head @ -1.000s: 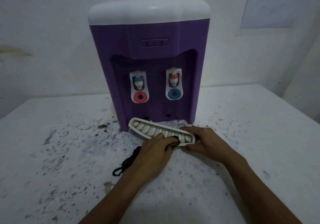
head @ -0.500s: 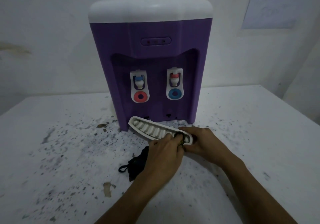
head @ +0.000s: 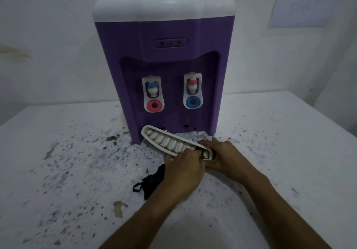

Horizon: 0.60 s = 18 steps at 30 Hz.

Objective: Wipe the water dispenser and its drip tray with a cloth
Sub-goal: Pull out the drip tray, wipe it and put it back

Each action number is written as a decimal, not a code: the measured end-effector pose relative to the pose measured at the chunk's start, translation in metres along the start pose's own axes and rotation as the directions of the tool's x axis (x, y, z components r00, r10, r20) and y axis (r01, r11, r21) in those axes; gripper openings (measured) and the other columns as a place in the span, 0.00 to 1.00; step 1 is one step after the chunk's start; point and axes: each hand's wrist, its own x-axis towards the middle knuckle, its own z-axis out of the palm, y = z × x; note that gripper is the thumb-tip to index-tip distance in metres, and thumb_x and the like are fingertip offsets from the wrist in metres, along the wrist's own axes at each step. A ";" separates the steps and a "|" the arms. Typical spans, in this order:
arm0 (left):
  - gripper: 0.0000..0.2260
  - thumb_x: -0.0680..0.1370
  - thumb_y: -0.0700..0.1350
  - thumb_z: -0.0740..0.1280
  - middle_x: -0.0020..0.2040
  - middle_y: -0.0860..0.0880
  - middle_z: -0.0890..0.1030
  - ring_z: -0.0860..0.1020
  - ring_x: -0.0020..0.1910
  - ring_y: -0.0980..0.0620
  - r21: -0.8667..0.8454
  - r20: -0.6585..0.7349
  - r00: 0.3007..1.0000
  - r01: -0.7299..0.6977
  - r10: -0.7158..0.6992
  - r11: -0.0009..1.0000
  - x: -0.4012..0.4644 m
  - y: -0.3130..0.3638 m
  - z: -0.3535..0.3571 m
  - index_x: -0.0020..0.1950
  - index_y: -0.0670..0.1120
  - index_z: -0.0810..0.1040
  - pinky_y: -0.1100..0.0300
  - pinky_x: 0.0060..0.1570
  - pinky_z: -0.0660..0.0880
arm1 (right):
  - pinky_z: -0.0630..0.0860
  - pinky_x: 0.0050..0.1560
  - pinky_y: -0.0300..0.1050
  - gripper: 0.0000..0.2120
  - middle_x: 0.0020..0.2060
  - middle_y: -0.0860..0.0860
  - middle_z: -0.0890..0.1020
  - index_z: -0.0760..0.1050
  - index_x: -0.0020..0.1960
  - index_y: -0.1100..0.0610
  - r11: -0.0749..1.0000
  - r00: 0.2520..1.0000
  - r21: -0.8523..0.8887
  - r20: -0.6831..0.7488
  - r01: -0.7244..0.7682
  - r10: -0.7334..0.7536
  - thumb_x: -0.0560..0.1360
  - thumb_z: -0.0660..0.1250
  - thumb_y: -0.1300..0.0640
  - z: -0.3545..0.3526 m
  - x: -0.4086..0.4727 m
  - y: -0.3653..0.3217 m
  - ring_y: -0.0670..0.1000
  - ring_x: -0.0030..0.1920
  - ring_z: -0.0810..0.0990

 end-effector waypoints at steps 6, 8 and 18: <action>0.15 0.81 0.47 0.52 0.51 0.49 0.78 0.77 0.51 0.50 -0.280 0.006 0.996 0.088 -0.090 0.956 0.005 -0.001 0.011 0.62 0.55 0.74 0.47 0.60 0.70 | 0.77 0.50 0.45 0.21 0.53 0.50 0.82 0.76 0.62 0.54 0.999 0.999 -0.045 -0.051 0.013 -0.016 0.70 0.73 0.56 0.001 0.002 -0.007 0.51 0.48 0.80; 0.15 0.81 0.47 0.51 0.52 0.46 0.78 0.76 0.52 0.48 -0.306 0.020 0.993 0.116 -0.115 0.945 0.005 -0.001 0.014 0.62 0.54 0.73 0.45 0.61 0.69 | 0.76 0.51 0.45 0.22 0.55 0.50 0.82 0.75 0.64 0.54 0.998 0.998 -0.059 -0.058 0.024 -0.028 0.71 0.72 0.56 0.003 0.002 -0.009 0.52 0.50 0.80; 0.13 0.81 0.46 0.53 0.39 0.47 0.78 0.78 0.46 0.42 -0.238 0.154 0.987 0.089 -0.053 0.967 0.004 -0.007 -0.002 0.41 0.50 0.73 0.49 0.49 0.71 | 0.76 0.54 0.53 0.25 0.57 0.50 0.81 0.74 0.65 0.51 0.992 0.999 -0.120 -0.041 0.029 -0.034 0.69 0.73 0.54 0.009 0.001 0.002 0.54 0.54 0.79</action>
